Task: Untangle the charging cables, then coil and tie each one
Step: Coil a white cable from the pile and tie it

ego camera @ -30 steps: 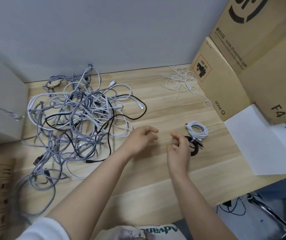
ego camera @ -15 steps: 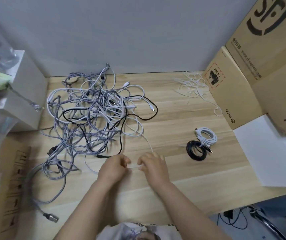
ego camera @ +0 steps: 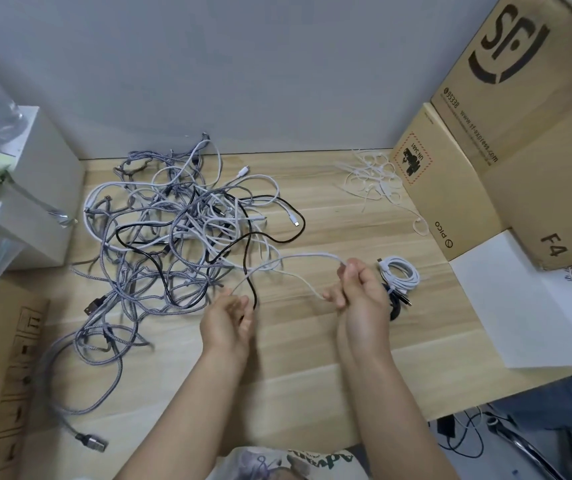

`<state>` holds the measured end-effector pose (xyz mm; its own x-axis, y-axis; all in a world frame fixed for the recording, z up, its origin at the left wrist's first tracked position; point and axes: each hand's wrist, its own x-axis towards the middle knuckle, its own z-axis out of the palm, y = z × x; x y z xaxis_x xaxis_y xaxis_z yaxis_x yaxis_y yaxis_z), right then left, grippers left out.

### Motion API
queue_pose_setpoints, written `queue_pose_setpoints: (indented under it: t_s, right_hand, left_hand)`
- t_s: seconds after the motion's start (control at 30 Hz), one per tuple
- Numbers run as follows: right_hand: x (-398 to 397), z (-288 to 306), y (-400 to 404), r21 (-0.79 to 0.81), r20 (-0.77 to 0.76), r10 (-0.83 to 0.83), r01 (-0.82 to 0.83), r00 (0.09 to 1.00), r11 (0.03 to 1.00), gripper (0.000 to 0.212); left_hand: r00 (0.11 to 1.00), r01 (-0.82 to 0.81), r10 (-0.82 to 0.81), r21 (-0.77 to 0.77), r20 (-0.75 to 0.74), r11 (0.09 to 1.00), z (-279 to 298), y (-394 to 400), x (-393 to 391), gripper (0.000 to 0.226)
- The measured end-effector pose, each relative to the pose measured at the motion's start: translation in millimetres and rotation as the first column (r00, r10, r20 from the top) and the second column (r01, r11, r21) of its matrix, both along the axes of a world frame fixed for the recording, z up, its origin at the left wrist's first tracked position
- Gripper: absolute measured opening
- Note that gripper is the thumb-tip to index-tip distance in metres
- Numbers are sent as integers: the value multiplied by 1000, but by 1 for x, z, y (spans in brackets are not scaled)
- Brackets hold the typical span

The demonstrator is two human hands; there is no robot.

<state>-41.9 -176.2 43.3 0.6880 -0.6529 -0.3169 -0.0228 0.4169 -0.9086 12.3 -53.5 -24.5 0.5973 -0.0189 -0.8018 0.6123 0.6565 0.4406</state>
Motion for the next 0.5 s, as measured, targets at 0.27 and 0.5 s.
queue_pose_setpoints:
  t_s: [0.27,0.5]
  right_hand:
    - [1,41,8,258,258,64,-133,964,957,10]
    - [-14,34,-5,81,46,98,-101,994,992,16]
  left_hand:
    - [888,332,-445,-508,-116,795,21,-4,-11,42]
    - [960,276,-243,-563,135,779,48,-5,34,33]
